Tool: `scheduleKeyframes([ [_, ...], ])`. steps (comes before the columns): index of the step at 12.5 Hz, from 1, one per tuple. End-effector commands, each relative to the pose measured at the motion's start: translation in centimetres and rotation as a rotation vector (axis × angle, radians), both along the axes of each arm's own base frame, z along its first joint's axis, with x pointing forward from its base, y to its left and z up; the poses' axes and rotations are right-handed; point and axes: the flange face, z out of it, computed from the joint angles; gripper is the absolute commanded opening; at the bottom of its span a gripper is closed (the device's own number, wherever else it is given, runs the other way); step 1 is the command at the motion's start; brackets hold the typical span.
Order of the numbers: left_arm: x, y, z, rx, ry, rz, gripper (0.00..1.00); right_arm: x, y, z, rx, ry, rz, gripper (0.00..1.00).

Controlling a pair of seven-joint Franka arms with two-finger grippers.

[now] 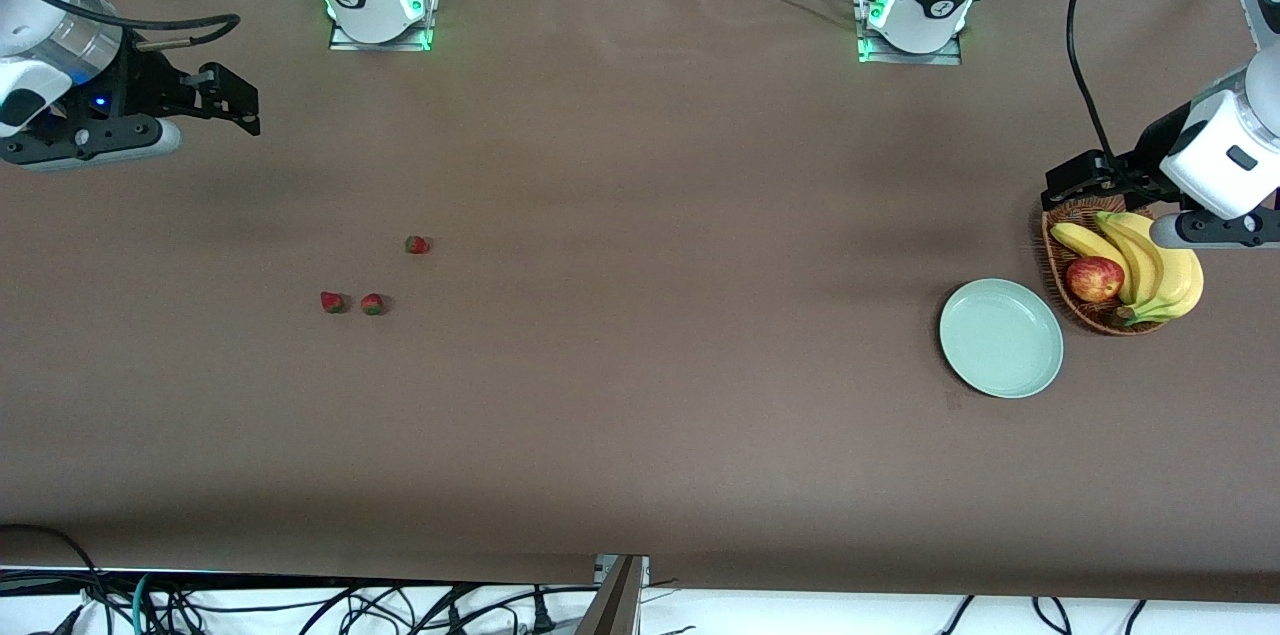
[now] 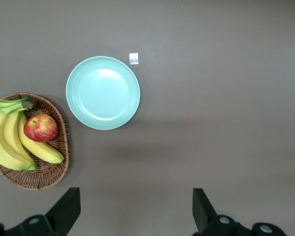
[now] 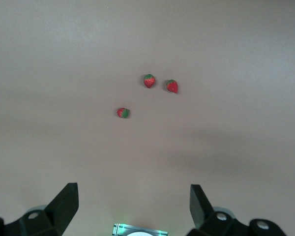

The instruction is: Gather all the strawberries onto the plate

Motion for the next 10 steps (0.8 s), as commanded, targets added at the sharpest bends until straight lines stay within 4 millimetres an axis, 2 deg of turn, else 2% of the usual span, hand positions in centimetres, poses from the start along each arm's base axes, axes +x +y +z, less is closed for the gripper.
scheduleKeyframes([
  [1,0.9,-0.2,-0.6,-0.020,0.015,0.003,1.00,-0.4,-0.2,0.1,-0.006,0.004,0.012,1.00],
  [7,1.1,-0.2,-1.2,-0.020,0.024,0.005,1.00,-1.1,-0.1,-1.4,0.004,0.026,0.052,1.00],
  [8,1.3,-0.3,-1.6,-0.019,0.030,-0.002,1.00,-0.9,0.0,-3.3,-0.001,0.040,0.048,1.00],
  [9,1.5,-0.3,-1.9,-0.019,0.033,-0.001,1.00,-0.8,0.3,-6.4,0.000,0.035,0.040,1.00],
  [10,1.8,0.0,-0.8,-0.021,0.007,0.002,1.00,-1.3,3.5,-17.8,-0.003,-0.005,0.058,1.00],
])
